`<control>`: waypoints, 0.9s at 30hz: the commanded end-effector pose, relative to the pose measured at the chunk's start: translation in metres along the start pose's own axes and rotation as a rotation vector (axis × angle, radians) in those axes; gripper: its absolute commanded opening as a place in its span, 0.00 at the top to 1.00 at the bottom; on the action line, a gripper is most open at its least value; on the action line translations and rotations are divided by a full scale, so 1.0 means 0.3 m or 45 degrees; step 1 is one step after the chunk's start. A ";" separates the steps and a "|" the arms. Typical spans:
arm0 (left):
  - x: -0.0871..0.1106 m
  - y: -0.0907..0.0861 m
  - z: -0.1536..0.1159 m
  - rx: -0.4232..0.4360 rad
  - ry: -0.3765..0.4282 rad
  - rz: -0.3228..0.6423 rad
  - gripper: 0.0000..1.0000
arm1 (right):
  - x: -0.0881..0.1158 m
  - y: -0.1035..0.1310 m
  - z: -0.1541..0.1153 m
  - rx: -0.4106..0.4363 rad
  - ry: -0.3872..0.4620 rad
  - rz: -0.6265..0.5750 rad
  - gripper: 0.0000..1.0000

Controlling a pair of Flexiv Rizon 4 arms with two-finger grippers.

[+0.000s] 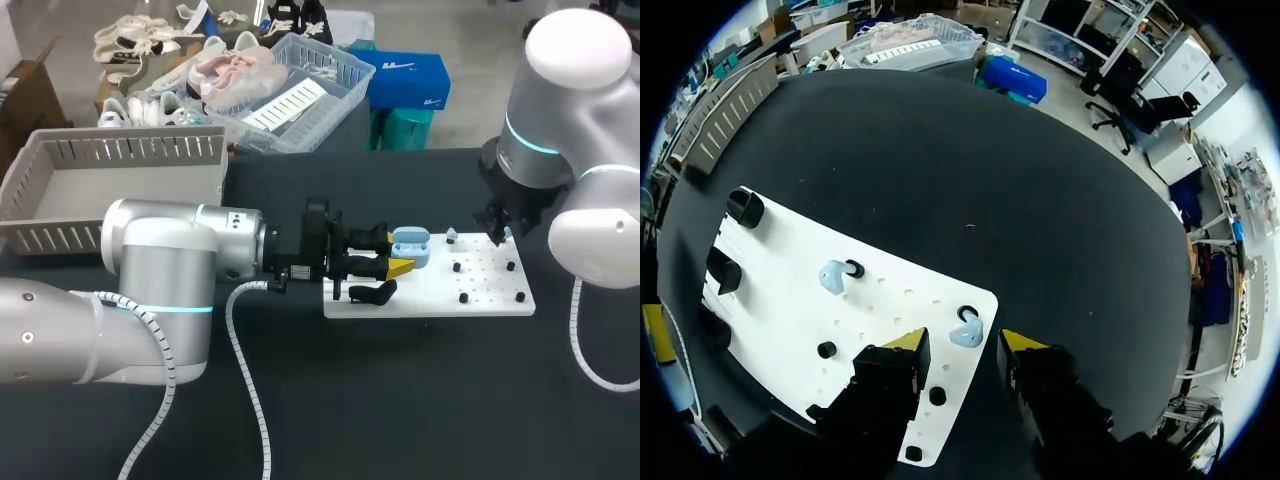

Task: Pick up each earbud case from the left stands, insert the matching earbuds, close the lid, and place the case in the box.

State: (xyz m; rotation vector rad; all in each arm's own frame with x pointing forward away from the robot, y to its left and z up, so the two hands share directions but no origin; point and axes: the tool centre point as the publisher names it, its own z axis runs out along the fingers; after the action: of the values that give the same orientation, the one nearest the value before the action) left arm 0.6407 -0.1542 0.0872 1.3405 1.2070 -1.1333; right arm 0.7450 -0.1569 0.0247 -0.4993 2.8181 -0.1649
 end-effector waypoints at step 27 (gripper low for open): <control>0.003 0.001 0.001 -0.001 -0.004 0.002 1.00 | -0.017 0.001 0.036 0.027 0.038 0.000 0.84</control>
State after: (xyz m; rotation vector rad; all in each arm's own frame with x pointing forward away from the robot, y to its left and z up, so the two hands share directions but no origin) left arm 0.6407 -0.1542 0.0872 1.3404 1.2070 -1.1332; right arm 0.7512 -0.1566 0.0162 -0.4966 2.8402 -0.1993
